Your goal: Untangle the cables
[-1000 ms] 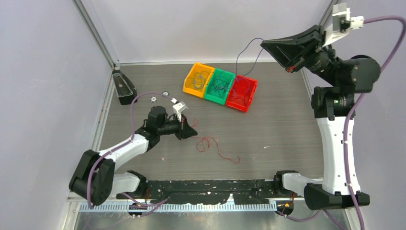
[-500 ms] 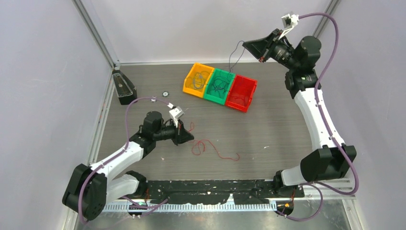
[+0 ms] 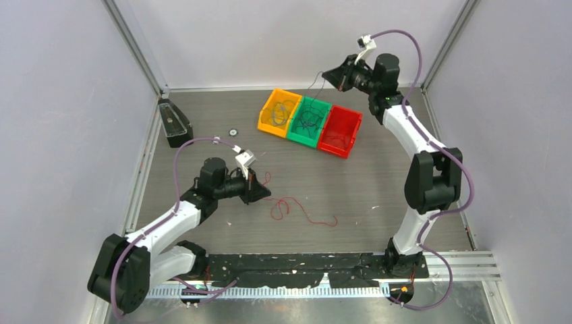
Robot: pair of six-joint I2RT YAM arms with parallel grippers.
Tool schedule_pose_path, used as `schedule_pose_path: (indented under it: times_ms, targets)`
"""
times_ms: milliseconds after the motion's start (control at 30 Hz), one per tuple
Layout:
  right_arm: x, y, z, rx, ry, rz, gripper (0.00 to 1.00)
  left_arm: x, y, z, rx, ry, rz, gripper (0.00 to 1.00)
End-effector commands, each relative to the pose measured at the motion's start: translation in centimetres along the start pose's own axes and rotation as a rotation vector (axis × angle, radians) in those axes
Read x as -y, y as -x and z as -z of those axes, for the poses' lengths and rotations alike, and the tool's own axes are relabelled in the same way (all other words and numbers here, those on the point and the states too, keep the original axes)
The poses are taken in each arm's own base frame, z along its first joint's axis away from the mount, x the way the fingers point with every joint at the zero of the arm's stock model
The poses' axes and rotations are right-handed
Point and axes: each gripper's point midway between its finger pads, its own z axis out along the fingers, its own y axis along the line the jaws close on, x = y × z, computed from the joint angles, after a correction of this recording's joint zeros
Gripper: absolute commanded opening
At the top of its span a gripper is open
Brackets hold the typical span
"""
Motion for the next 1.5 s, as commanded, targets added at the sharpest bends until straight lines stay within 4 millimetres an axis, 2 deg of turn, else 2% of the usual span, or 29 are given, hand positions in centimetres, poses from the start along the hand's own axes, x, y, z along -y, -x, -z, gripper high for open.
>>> schedule_pose_path:
  times_ms: [0,67,133,267,400,600,800,933,1067,1233,1367,1467]
  targets:
    - [1.9,0.2,-1.2,0.013,-0.046,0.135,0.05,-0.4,0.7,0.2,0.034,0.012,-0.014,0.02]
    - [3.2,-1.5,-1.5,-0.033,-0.067,0.149,0.05,-0.5,0.5,0.3,0.034,0.016,-0.011,0.02]
    - [3.9,-2.3,-1.7,-0.057,-0.078,0.157,0.05,-0.7,0.4,0.3,0.033,0.02,-0.007,0.02]
    - [4.9,-2.9,-1.7,-0.078,-0.122,0.164,0.05,-0.8,0.5,0.4,0.034,0.026,-0.002,0.02]
    - [8.1,-4.3,-1.5,-0.166,-0.262,0.257,0.06,-0.8,0.5,0.4,0.035,0.027,-0.004,0.02]
    - [11.1,-9.8,-1.5,-0.373,-0.321,0.354,0.06,-0.9,0.5,0.5,0.04,0.032,-0.004,0.02]
    - [12.1,-14.1,-2.2,-0.519,-0.342,0.456,0.05,-1.2,0.3,0.8,0.042,0.044,0.009,0.02]
    - [11.9,-16.7,-2.9,-0.628,-0.325,0.516,0.05,-1.3,0.4,0.8,0.043,0.047,0.013,0.02]
    - [10.9,-18.1,-4.0,-0.657,-0.28,0.534,0.05,-1.4,0.4,0.8,0.044,0.051,0.015,0.02]
    - [10.2,-18.0,-5.1,-0.62,-0.257,0.534,0.05,-1.6,0.1,0.9,0.043,0.058,0.021,0.02]
    - [8.5,-17.9,-5.1,-0.626,-0.189,0.524,0.05,-1.7,0.2,0.9,0.044,0.058,0.023,0.01]
    - [7.5,-19.2,-4.7,-0.687,-0.144,0.53,0.06,-1.7,0.3,0.8,0.044,0.058,0.024,0.01]
